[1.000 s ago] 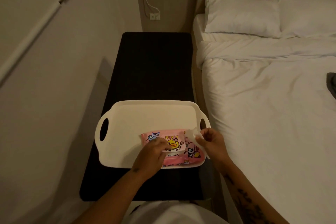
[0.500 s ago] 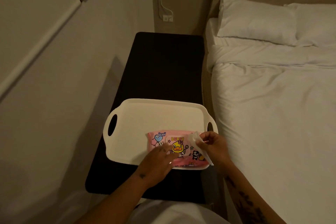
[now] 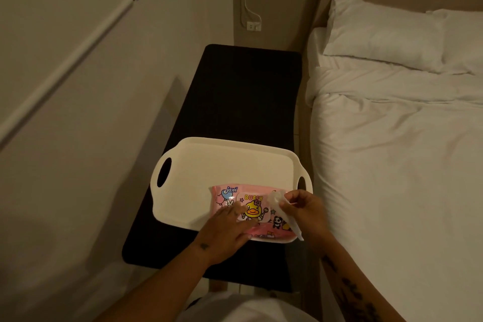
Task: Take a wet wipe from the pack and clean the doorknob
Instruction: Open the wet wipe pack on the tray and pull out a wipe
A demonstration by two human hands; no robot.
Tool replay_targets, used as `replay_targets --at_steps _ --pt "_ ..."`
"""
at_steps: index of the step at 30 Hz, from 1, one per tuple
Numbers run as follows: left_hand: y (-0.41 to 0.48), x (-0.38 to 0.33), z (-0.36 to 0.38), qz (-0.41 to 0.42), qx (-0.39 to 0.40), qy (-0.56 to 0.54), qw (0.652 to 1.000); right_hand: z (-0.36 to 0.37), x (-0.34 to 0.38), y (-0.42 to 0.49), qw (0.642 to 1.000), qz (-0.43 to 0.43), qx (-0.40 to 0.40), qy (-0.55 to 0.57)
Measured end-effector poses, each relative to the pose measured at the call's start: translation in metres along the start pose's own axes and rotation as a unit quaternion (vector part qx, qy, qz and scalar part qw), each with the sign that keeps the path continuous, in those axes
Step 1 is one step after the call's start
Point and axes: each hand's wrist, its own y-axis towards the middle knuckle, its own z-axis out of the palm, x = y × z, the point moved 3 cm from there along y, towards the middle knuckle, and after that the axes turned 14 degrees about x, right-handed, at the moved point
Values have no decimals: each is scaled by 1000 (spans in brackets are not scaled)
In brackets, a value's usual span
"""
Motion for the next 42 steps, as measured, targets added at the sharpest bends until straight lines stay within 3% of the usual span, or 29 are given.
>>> replay_targets --at_steps 3,6,9,13,16,17,25,28,34,42 --pt "2 -4 -14 -8 -24 -75 997 -2 3 -1 1000 -1 16 24" --pt "4 -11 -30 -14 -80 -257 963 -3 8 -2 997 -14 33 62" --pt "3 -22 -42 -29 -59 -472 879 0 15 -3 994 -27 48 91" --pt "3 -27 -46 -73 5 -611 788 6 21 0 993 -40 78 75" --pt "5 -24 -48 -67 -53 -703 706 9 22 2 994 -44 83 54" --pt "4 -23 -50 -63 -73 -711 697 9 21 3 994 -43 81 51" --pt "-4 -34 -57 -28 -158 -740 653 9 22 2 994 -43 87 49" --pt "-8 -39 -60 -35 -191 -728 658 9 24 2 993 -43 100 47" --pt "-26 -37 -64 -63 -250 -676 690 22 37 10 977 -60 196 62" --pt "-79 -37 -65 -79 -345 -664 659 63 58 -5 945 -93 305 76"
